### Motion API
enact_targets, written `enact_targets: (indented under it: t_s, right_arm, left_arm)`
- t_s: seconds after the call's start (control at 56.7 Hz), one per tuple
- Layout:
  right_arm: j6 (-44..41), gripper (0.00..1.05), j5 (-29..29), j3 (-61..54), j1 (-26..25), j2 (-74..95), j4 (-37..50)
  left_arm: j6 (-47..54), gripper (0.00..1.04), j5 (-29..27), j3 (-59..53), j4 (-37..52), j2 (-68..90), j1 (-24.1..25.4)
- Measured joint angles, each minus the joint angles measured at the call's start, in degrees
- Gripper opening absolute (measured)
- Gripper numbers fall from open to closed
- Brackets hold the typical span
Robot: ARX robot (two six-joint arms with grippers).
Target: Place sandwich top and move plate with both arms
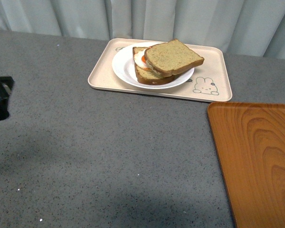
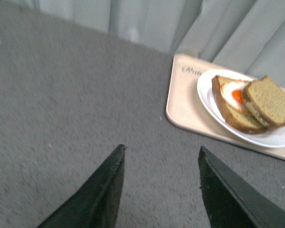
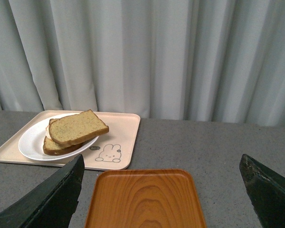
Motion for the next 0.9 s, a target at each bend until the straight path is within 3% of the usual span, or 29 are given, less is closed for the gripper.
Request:
enact_targets:
  t_s: [0.071,0.229,0.335,0.441,0.617,0.741,0.899]
  right_arm:
    - [0.0,0.96,-0.02,0.0,0.0,-0.02,0.0]
    - [0.0,0.96,0.0,0.0,0.0,0.0,-0.02]
    - [0.0,0.96,0.0,0.0,0.0,0.0,-0.02]
    - [0.0,0.96,0.0,0.0,0.0,-0.02,-0.02]
    - [0.0,0.96,0.0,0.0,0.0,-0.02,0.0]
    - [0.0,0.96,0.0,0.0,0.0,-0.02,0.0]
    - [0.0,0.96,0.0,0.0,0.0,-0.02,0.0]
  left_arm:
    - [5.11,0.31,0.79,-3.48,4.46,-5.14,1.36]
    - [9.81,0.04,2.05,-7.96,-0.37,-17.68,2.99]
    - [10.97,0.04,6.21,-9.62,-6.03,-25.03,5.79]
    - [11.13,0.04,6.34,-10.34,-11.58,-31.39,7.63]
    - [11.52,0.04,6.64,-10.38,-19.96,-41.53,7.69]
    - [11.69,0.04,6.75,-10.32,-32.79,-52.96,7.69]
    - [11.72,0.04,6.75,-10.32,-40.79,-62.1,7.72]
